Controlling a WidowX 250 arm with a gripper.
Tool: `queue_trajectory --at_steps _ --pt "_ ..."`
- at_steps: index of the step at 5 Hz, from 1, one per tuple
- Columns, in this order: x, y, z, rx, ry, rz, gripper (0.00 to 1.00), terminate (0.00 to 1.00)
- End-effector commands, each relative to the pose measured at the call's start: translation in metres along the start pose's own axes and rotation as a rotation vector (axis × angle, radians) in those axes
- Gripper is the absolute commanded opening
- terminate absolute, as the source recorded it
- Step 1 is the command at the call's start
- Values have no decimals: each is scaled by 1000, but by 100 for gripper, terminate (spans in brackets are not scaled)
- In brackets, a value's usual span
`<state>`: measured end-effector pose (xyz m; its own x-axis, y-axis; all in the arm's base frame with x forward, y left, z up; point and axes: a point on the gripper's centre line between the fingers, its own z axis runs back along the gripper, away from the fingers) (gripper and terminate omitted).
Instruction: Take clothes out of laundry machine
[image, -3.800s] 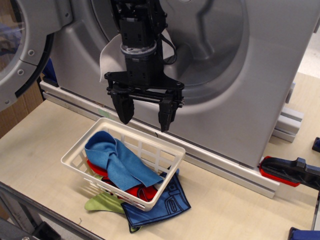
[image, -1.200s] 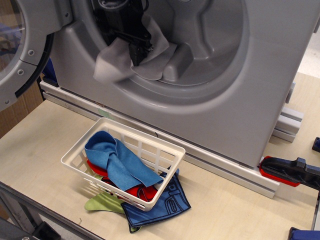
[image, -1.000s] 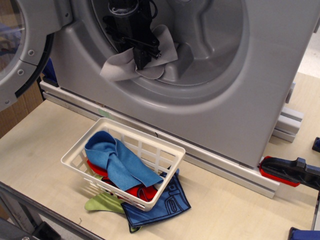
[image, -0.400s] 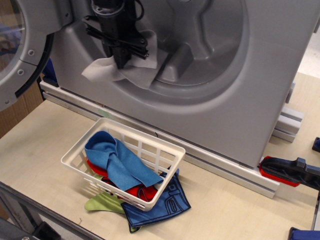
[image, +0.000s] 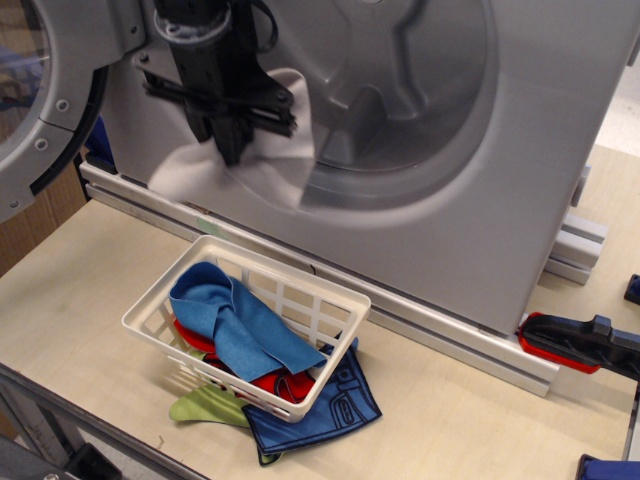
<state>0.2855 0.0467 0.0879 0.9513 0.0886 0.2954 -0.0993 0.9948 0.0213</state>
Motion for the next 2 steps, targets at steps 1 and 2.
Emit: queue_trajectory --at_steps 1,2 --pt "-32 -31 -19 -86 81 -11 0 0" --pt "-36 -41 -47 -134 147 -30 0 0"
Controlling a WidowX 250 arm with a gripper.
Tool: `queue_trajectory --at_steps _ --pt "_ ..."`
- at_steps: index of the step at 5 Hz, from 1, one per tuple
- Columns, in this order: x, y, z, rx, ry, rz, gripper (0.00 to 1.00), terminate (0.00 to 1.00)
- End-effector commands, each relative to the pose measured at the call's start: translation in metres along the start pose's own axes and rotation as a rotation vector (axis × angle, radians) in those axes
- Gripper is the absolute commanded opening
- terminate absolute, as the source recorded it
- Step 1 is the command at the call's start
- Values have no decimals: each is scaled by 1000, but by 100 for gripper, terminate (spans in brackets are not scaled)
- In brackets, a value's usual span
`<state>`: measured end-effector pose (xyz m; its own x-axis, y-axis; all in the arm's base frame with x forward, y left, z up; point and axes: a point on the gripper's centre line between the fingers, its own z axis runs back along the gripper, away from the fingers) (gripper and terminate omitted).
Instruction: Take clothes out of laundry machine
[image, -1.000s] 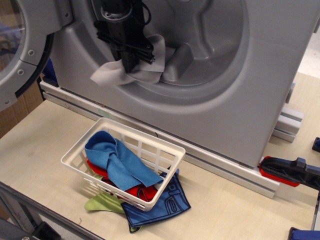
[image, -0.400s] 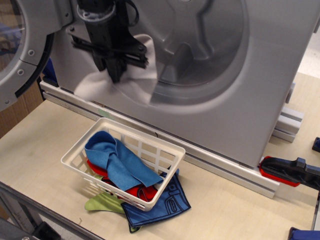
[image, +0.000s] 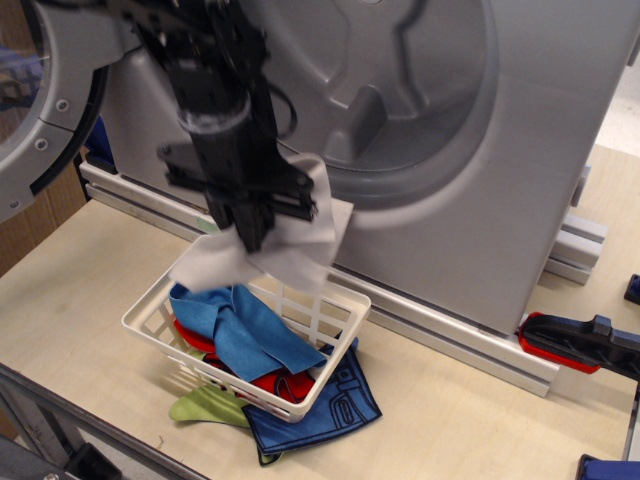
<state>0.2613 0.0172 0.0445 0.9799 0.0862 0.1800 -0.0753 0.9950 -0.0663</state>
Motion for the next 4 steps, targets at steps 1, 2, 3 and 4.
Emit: queue_trajectory --at_steps 1,2,3,4 --pt "1 -12 -44 -35 136 -24 0 0" --pt "-15 -9 -52 -33 172 14 0 0" --pt "-22 -7 -60 -47 190 33 0 0" --pt "-30 -2 -57 -48 191 66 0 0"
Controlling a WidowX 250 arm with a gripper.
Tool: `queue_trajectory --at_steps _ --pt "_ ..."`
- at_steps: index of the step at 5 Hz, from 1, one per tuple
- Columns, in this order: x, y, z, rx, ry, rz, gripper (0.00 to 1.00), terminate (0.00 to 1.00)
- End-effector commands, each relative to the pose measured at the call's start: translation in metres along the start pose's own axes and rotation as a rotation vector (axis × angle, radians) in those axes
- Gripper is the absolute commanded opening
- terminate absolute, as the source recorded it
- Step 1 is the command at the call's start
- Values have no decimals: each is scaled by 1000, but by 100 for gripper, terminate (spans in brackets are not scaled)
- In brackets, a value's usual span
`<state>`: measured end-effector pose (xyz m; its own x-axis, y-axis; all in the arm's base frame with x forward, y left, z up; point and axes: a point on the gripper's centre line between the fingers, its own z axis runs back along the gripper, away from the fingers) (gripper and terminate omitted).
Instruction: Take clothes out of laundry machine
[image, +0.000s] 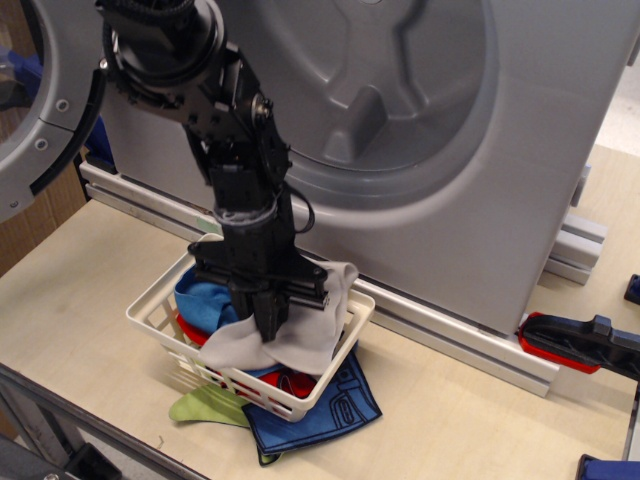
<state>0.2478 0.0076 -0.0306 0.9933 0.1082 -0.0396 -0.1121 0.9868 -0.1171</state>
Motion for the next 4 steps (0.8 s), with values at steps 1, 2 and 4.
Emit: queue_trajectory --at_steps 1,2,4 --pt "-10 3 22 -6 -14 31 100 0" --pt "-13 1 38 -7 -43 78 100 0" --pt "-14 -4 77 53 -72 92 100 0"
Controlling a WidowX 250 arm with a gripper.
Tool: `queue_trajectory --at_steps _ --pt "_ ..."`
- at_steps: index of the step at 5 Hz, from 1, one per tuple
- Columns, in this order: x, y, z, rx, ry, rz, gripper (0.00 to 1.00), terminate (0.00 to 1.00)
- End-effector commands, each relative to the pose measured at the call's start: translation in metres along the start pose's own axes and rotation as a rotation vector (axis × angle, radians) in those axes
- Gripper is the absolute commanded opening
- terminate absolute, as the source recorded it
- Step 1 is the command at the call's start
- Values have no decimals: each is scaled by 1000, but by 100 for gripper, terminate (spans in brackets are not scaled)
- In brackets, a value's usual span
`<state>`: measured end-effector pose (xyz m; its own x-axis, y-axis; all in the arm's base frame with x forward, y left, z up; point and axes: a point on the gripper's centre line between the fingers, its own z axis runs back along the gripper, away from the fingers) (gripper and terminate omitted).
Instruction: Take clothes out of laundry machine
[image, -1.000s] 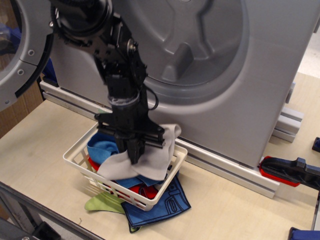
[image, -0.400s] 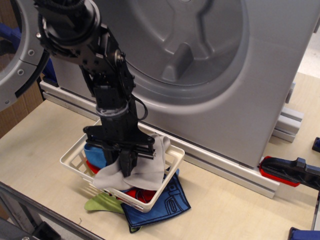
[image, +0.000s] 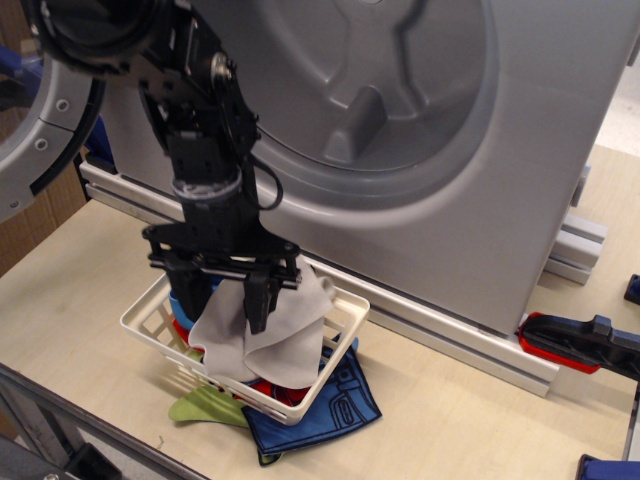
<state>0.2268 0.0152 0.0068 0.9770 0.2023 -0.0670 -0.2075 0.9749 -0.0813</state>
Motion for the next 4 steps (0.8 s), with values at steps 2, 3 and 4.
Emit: queue_trajectory --at_steps 2,3,4 --pt "29 -5 85 -10 -124 9 100 0" --pt "29 -5 85 -10 -124 9 100 0" --pt "29 -5 85 -10 -124 9 100 100"
